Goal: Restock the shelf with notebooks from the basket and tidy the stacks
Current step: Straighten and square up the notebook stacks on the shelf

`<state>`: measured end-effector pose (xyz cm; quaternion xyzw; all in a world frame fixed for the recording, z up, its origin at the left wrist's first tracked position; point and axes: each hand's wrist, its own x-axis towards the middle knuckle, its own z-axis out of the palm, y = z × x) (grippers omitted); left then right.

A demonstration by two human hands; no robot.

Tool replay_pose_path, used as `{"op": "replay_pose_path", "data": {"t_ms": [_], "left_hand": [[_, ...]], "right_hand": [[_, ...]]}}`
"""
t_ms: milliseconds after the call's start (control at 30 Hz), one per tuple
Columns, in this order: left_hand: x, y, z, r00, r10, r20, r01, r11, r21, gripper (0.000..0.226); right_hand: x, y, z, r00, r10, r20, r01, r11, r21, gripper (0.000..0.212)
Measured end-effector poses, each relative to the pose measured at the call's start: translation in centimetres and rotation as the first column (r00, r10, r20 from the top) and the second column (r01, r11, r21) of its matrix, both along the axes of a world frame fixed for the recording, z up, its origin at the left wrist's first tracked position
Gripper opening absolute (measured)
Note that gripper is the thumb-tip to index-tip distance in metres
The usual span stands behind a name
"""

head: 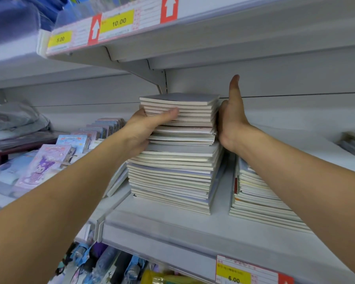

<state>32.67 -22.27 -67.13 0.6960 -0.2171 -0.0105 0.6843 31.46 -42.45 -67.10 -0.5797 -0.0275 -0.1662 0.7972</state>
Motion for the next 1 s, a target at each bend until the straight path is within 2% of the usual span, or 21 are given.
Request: {"op": "replay_pose_path", "data": {"t_ms": [33, 67, 167, 200, 300, 367, 567, 667, 800, 833, 933, 1000], "left_hand": [[0.2, 0.4, -0.2, 0.995, -0.081, 0.062, 0.081, 0.997, 0.016, 0.068], [0.4, 0.7, -0.2, 0.984, -0.144, 0.104, 0.139, 0.989, 0.046, 0.068], [1.2, 1.4, -0.5, 0.962, -0.247, 0.119, 0.237, 0.967, 0.097, 0.089], [1.2, 1.5, -0.6, 0.96, -0.256, 0.118, 0.244, 0.964, 0.103, 0.093], [0.9, 1.4, -0.5, 0.963, -0.24, 0.123, 0.227, 0.967, 0.117, 0.084], [0.5, 1.1, -0.4, 0.967, -0.222, 0.125, 0.205, 0.97, 0.133, 0.074], [0.1, 0.8, -0.4, 0.981, -0.155, 0.12, 0.147, 0.986, 0.078, 0.065], [0.1, 0.7, -0.5, 0.983, -0.128, 0.133, 0.121, 0.991, 0.061, 0.064], [-0.1, 0.2, -0.6, 0.979, -0.024, 0.202, 0.01, 0.998, 0.069, 0.059], [-0.1, 0.1, -0.6, 0.979, -0.009, 0.206, -0.004, 0.998, 0.063, 0.06], [0.0, 0.0, -0.5, 0.979, 0.011, 0.202, -0.022, 0.999, 0.05, 0.07], [0.0, 0.1, -0.5, 0.979, 0.021, 0.201, -0.03, 0.999, 0.042, 0.075]], "right_hand": [[-0.2, 0.2, 0.1, 1.0, -0.005, -0.016, 0.005, 1.0, -0.004, 0.106], [-0.3, 0.4, 0.2, 0.999, -0.015, -0.037, 0.015, 1.0, -0.006, 0.111], [0.1, 0.4, 0.0, 0.993, -0.05, -0.103, 0.046, 0.998, -0.039, 0.13], [0.0, 0.5, 0.0, 0.993, -0.057, -0.107, 0.051, 0.997, -0.062, 0.13], [-0.5, 0.6, 0.0, 0.997, -0.034, -0.07, 0.029, 0.996, -0.079, 0.103], [-0.5, 0.4, 0.0, 0.998, -0.023, -0.051, 0.019, 0.996, -0.084, 0.097], [-0.5, 0.7, 0.1, 0.997, -0.032, -0.065, 0.027, 0.996, -0.085, 0.108], [-0.7, 0.8, 0.1, 0.997, -0.02, -0.072, 0.016, 0.998, -0.068, 0.107], [-1.1, 1.3, 0.2, 0.995, -0.027, -0.091, 0.022, 0.998, -0.058, 0.125], [-1.1, 1.2, 0.2, 0.996, -0.035, -0.087, 0.029, 0.998, -0.064, 0.124], [-0.8, 0.9, 0.1, 0.998, -0.041, -0.051, 0.036, 0.996, -0.085, 0.101], [-0.6, 0.7, 0.1, 0.999, -0.022, -0.042, 0.019, 0.996, -0.089, 0.093]]}}
